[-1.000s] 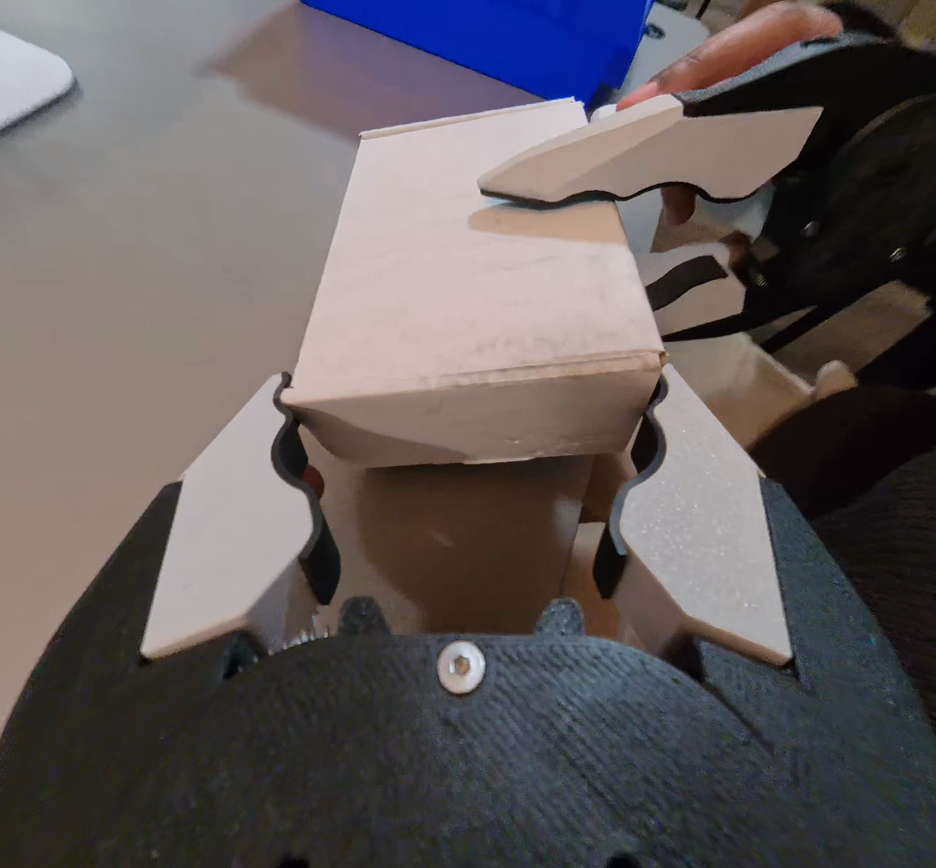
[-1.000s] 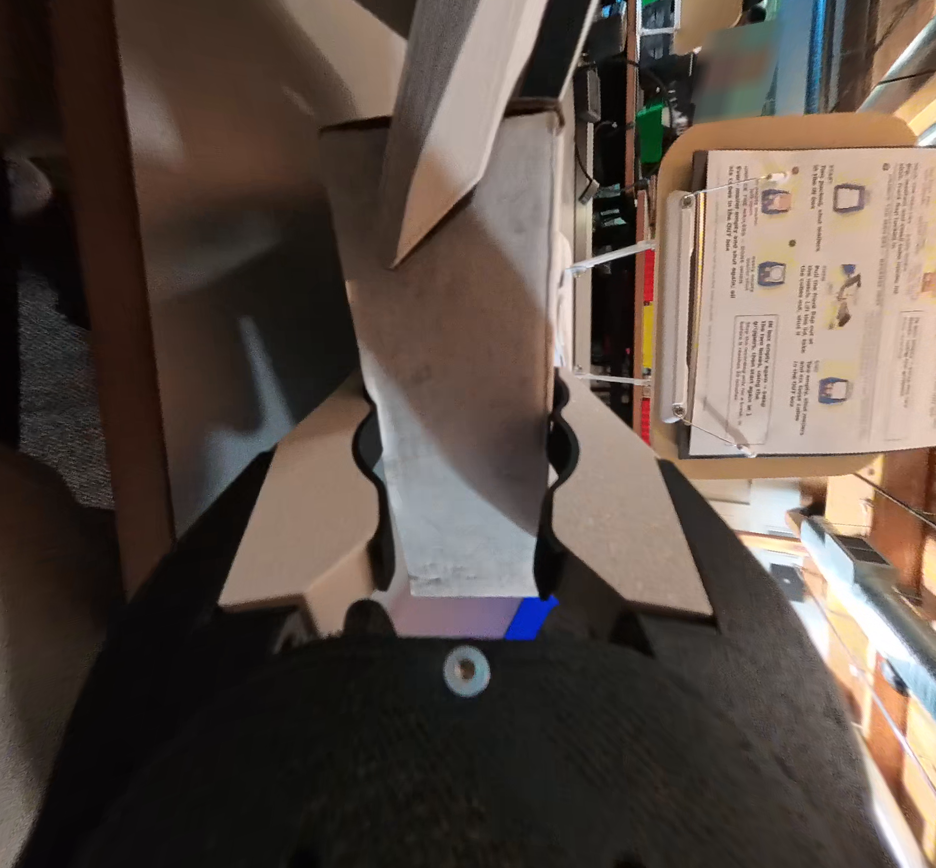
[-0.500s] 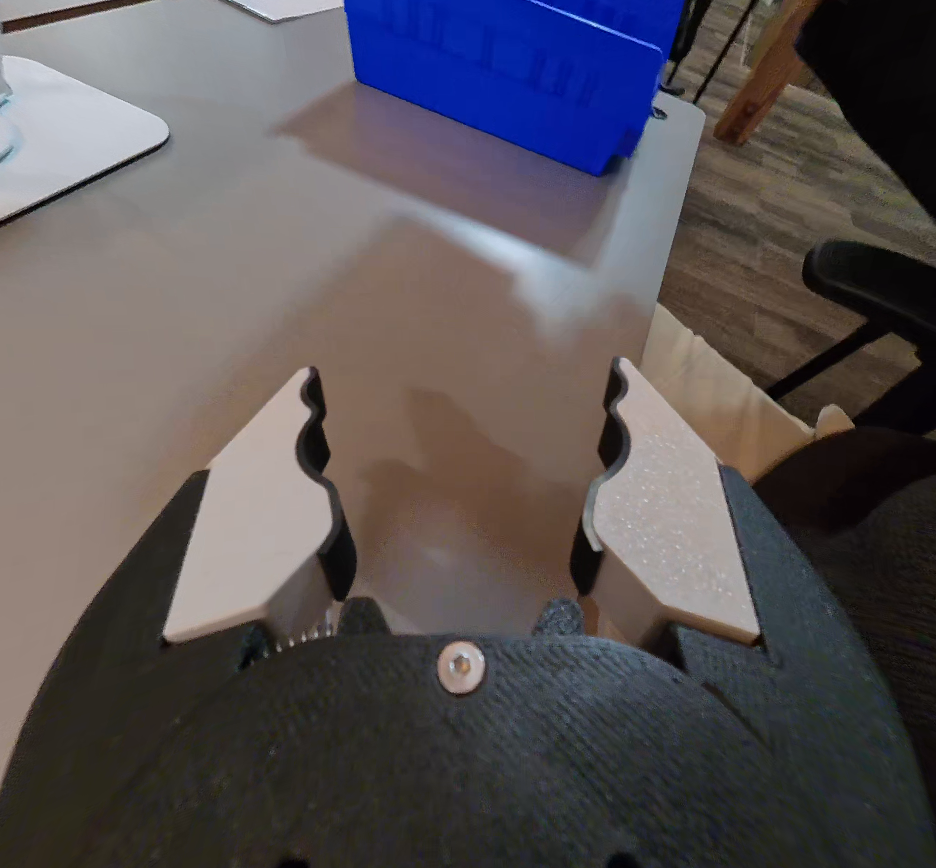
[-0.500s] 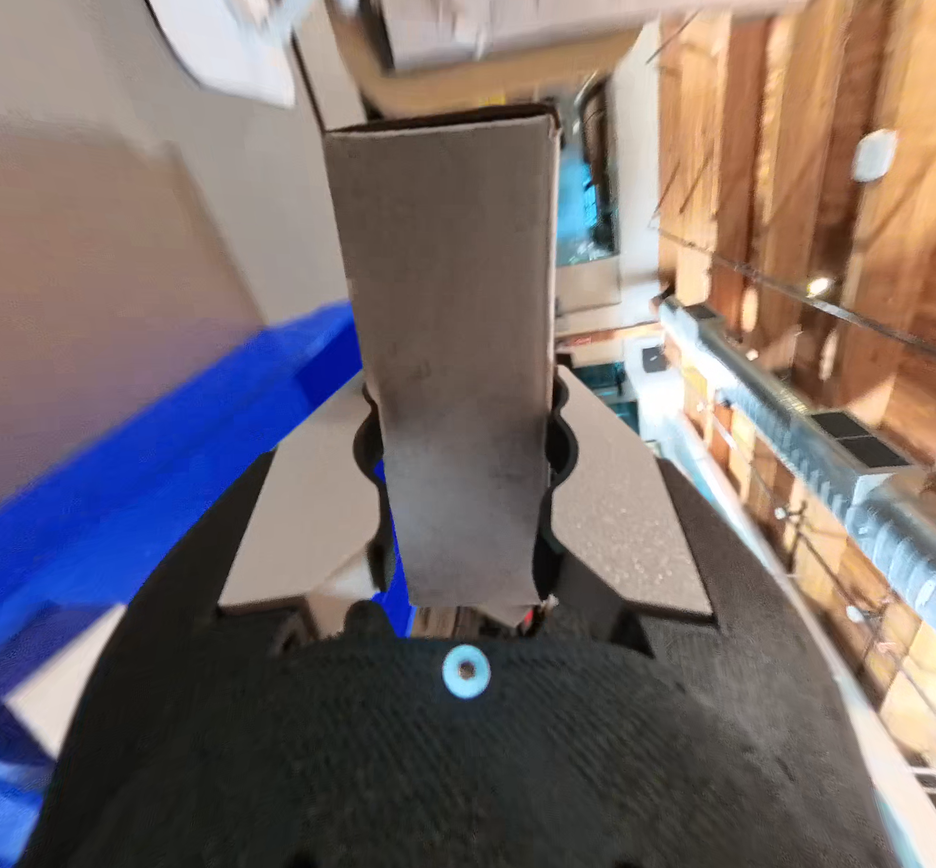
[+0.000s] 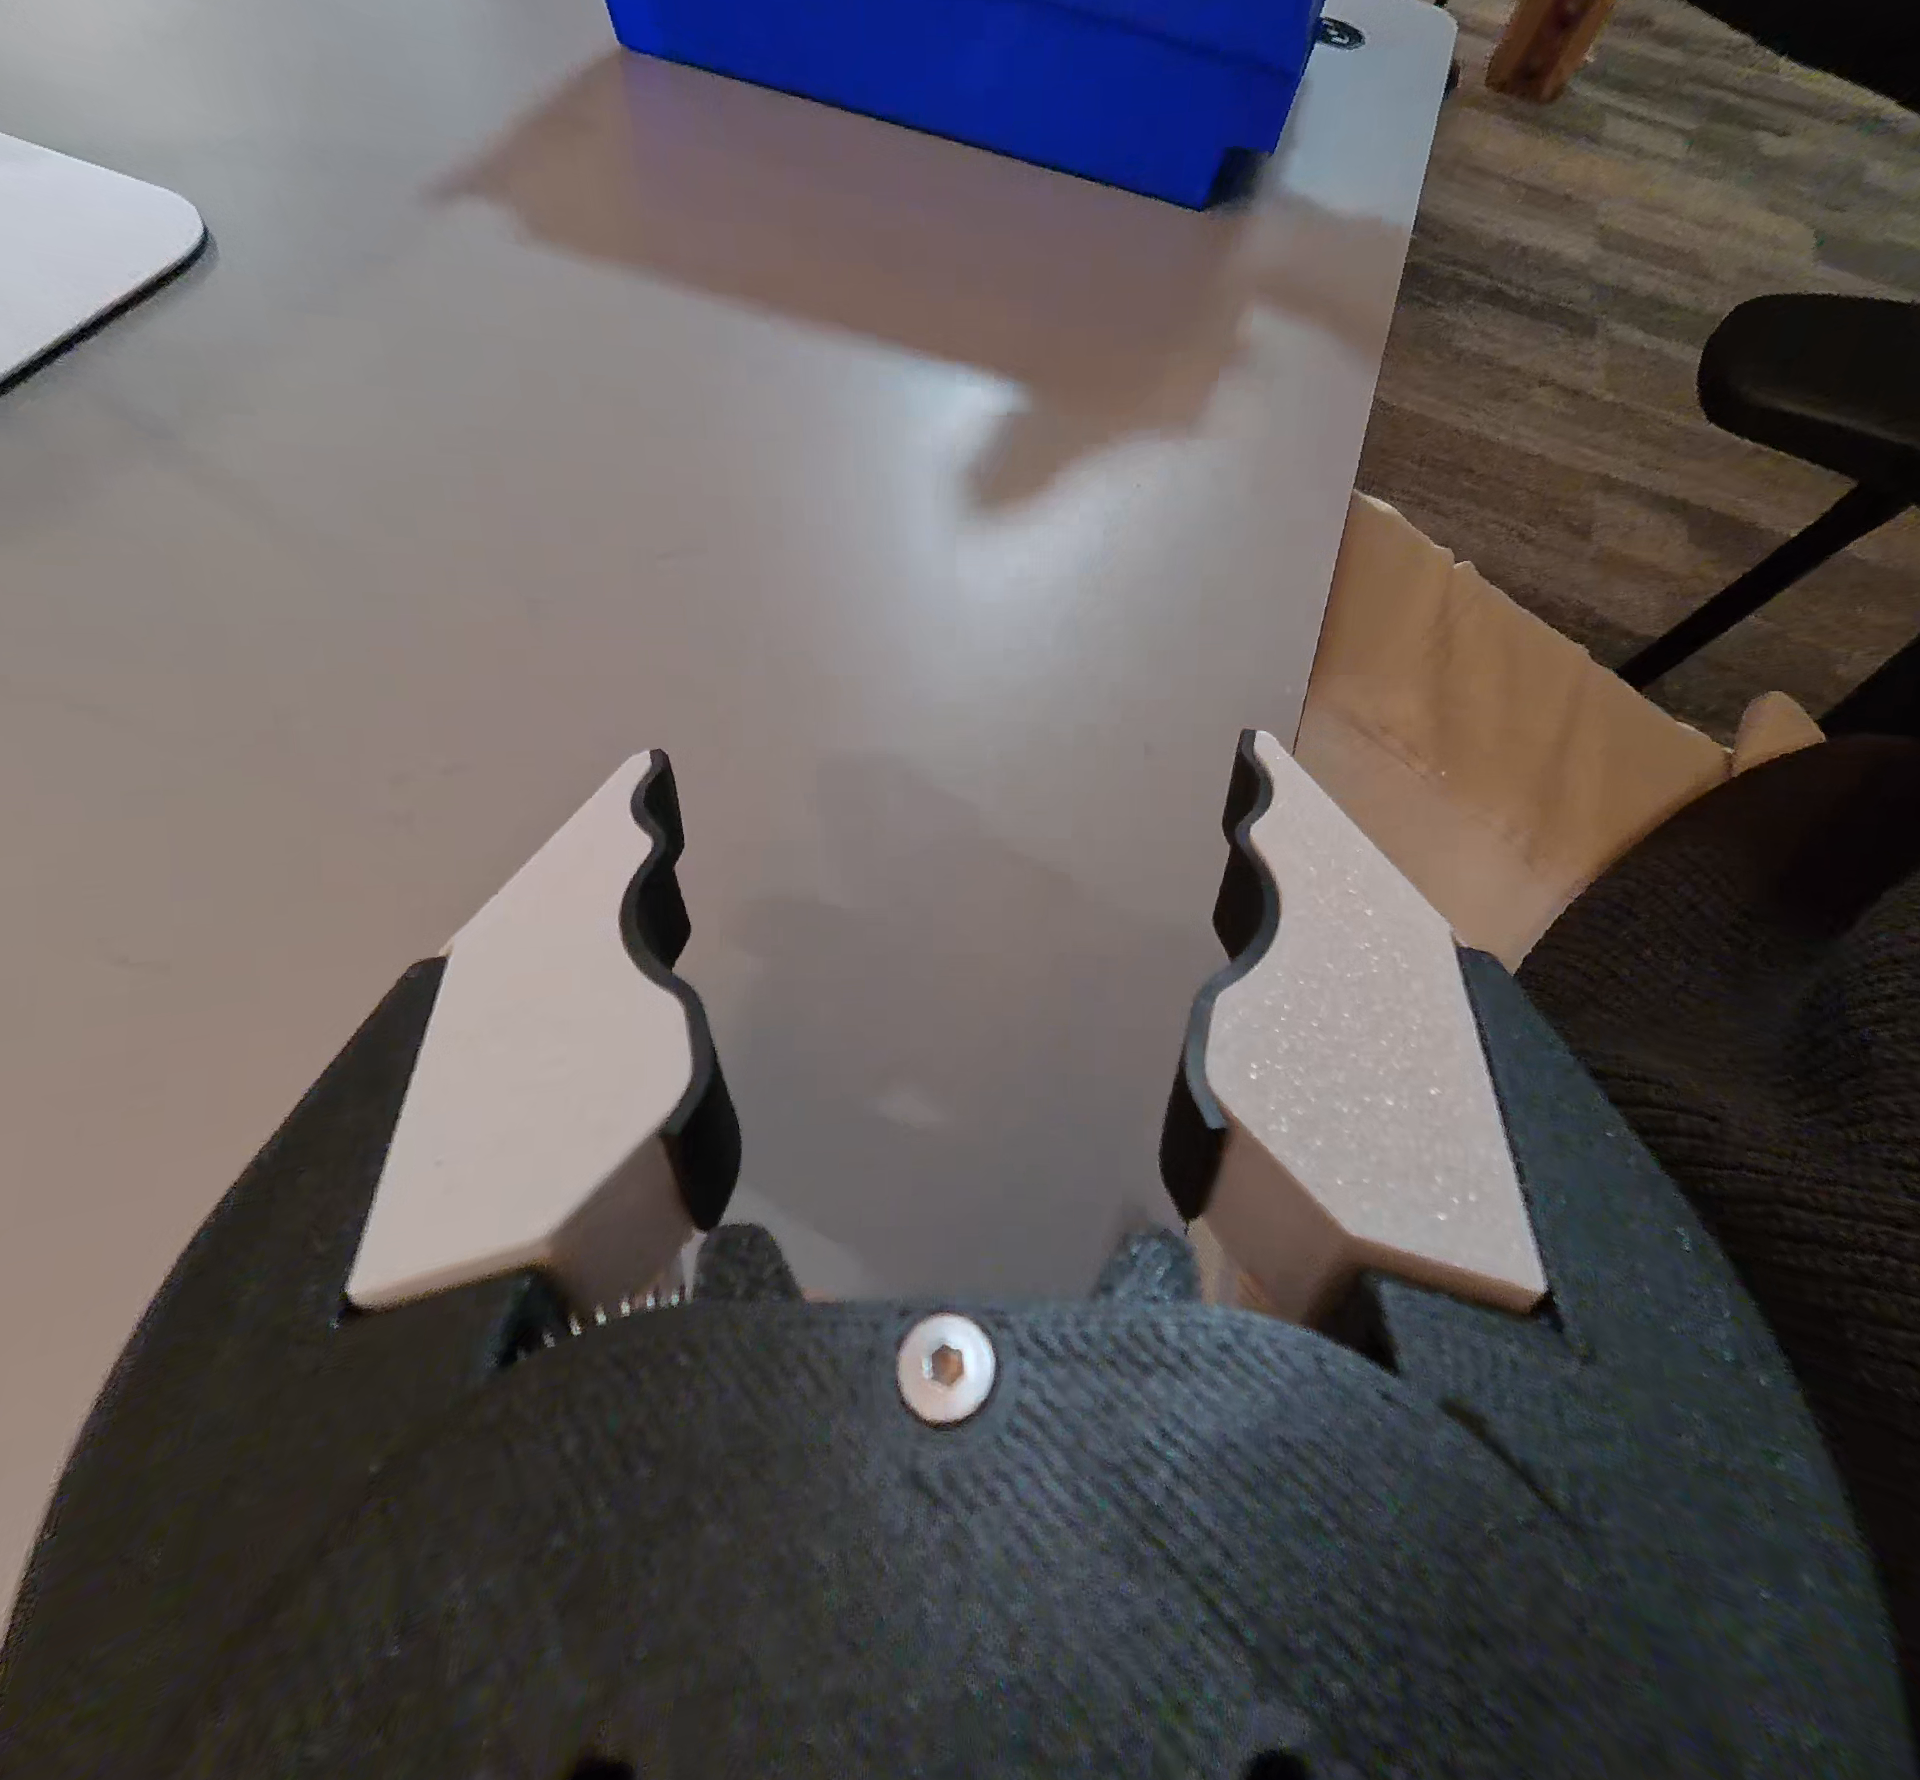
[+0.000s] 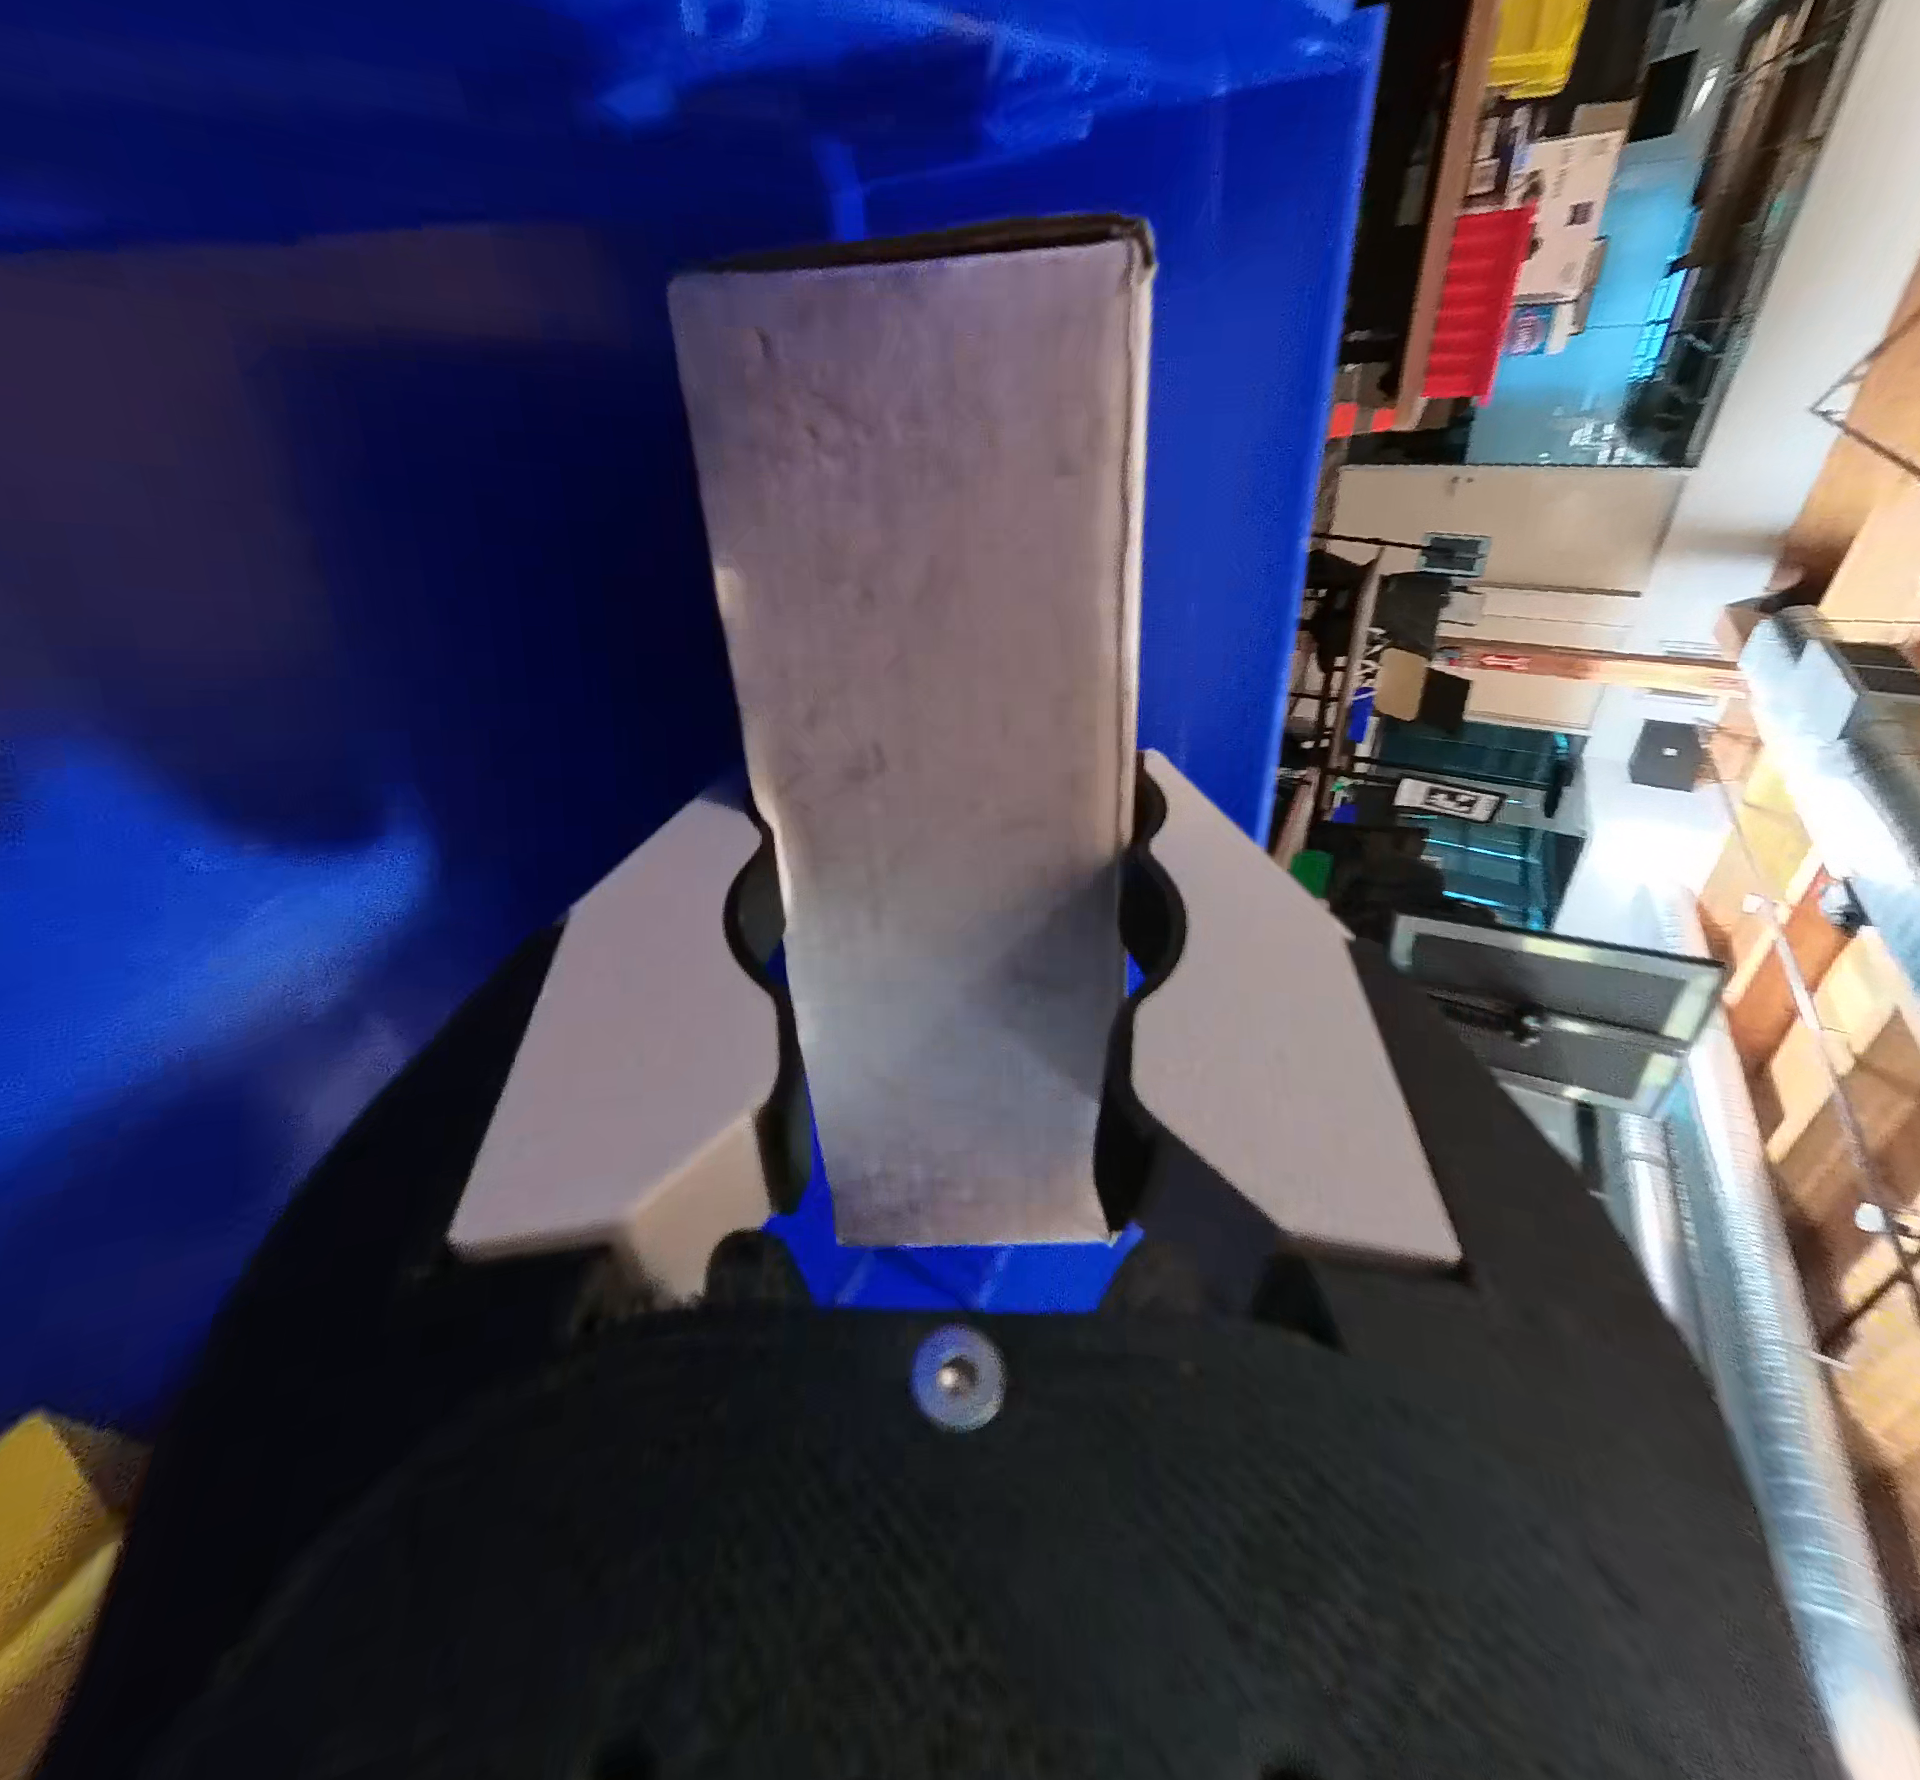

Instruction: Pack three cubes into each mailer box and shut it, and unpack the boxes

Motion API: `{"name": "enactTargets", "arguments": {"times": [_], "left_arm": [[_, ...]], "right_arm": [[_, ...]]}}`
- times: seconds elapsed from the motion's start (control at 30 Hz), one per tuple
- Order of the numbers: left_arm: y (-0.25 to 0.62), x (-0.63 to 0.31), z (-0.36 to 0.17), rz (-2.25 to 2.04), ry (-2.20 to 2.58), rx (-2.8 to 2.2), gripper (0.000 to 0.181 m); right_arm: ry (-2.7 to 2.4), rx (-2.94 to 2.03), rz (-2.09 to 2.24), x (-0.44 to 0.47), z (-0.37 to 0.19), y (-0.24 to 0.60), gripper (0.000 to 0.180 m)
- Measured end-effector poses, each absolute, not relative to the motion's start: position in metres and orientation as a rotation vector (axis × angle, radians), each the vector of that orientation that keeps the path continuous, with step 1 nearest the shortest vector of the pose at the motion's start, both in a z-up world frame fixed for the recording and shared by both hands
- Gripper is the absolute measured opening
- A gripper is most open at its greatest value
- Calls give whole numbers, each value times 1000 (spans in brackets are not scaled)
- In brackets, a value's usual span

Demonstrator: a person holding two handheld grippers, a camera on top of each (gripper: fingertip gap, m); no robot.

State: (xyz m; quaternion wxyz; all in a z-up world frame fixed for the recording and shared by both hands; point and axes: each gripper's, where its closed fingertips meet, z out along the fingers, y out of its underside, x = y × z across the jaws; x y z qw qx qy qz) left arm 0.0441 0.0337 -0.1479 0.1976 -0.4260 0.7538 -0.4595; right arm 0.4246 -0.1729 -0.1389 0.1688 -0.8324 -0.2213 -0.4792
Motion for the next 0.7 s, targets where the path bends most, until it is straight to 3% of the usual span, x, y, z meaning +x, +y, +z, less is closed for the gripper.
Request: {"name": "enactTargets", "arguments": {"times": [0.13, 0.37, 0.5, 0.57, 0.67, 0.7], "left_arm": [[33, 44, -151, -1284, 2123, -1203, 104], [31, 38, -150, -1221, 2160, -1138, 104], [31, 38, -148, -1233, 2153, -1138, 104], [32, 38, -149, -1218, 2154, -1133, 104], [31, 39, -146, -1220, 2147, -1126, 104], [30, 39, -145, -1228, 2143, -1128, 104]], "right_arm": [[-551, -2424, -1293, 432, -148, -175, 66], [-479, -2598, -1155, 420, -156, -198, 94], [-403, -2613, -1086, 406, -144, -215, 93], [-355, -2634, -1004, 395, -142, -224, 75], [-321, -2688, -791, 373, -148, -232, 0], [-309, -2694, -717, 367, -151, -233, 0]]}}
